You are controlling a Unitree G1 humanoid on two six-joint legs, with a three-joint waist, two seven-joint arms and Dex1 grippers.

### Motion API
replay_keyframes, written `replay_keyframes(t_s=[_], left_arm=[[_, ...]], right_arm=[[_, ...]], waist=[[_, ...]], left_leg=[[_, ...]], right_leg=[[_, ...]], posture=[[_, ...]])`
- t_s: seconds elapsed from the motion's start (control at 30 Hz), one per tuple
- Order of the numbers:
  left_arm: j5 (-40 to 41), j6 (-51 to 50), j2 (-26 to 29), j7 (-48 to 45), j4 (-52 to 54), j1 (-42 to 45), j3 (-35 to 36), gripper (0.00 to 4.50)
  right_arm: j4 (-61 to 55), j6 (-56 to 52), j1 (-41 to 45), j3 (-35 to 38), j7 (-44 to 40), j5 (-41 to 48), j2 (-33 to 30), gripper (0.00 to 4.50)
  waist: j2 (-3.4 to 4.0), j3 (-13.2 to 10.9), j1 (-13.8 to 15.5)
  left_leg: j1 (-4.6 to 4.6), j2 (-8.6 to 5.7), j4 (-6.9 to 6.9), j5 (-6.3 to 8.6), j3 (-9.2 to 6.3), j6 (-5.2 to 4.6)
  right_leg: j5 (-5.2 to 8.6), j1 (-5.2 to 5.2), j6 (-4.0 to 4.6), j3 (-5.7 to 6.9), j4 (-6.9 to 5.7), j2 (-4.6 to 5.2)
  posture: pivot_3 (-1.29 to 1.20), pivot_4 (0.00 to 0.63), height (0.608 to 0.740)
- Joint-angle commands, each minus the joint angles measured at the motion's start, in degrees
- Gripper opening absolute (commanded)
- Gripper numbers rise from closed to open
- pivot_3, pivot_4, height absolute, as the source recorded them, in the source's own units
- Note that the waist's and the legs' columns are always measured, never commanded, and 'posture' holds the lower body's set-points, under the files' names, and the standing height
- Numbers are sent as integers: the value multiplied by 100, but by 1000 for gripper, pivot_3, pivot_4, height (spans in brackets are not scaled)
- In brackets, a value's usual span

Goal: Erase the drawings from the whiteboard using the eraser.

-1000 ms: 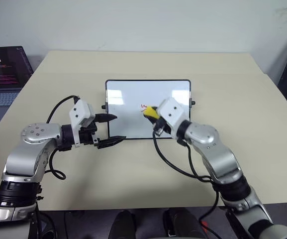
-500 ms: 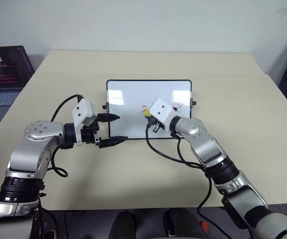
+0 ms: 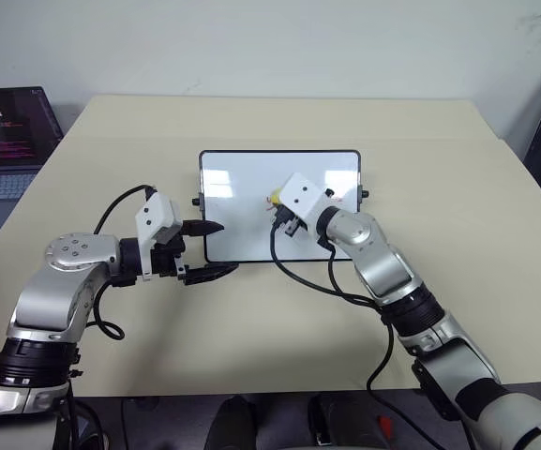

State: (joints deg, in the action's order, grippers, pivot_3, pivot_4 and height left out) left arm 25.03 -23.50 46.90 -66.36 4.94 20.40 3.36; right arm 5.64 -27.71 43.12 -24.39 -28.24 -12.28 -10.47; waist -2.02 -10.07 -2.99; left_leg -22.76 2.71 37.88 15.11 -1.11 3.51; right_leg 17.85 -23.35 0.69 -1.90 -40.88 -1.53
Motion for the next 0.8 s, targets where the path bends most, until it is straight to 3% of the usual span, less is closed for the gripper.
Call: replay_keyframes(t_s=[0.03,0.23,0.6,0.8], left_arm=[[83,18,96,23,211,-3,194,4500],[84,22,95,31,197,13,168,4500],[64,60,72,-12,126,97,105,4500],[61,35,76,-25,134,105,109,4500]], right_arm=[[-179,-302,-195,-311,-526,-57,-220,994],[209,103,172,16,338,-409,-118,994],[-147,-355,-150,-289,-520,-300,-300,994],[170,25,150,111,252,-491,-134,994]], waist=[[0,0,3],[0,0,-2],[-2,1,13],[-1,1,6]], left_leg=[[1,0,0,0,-1,0],[9,-1,2,-1,-2,0],[8,-1,3,-1,-2,0],[11,-2,4,-1,-2,0]], right_leg=[[0,0,0,1,-1,0],[-1,3,-1,3,-15,-2],[-3,4,0,2,-12,-1],[-3,5,0,2,-16,-3]], posture=[[0,150,740],[0,150,740],[0,150,740],[0,150,740]])
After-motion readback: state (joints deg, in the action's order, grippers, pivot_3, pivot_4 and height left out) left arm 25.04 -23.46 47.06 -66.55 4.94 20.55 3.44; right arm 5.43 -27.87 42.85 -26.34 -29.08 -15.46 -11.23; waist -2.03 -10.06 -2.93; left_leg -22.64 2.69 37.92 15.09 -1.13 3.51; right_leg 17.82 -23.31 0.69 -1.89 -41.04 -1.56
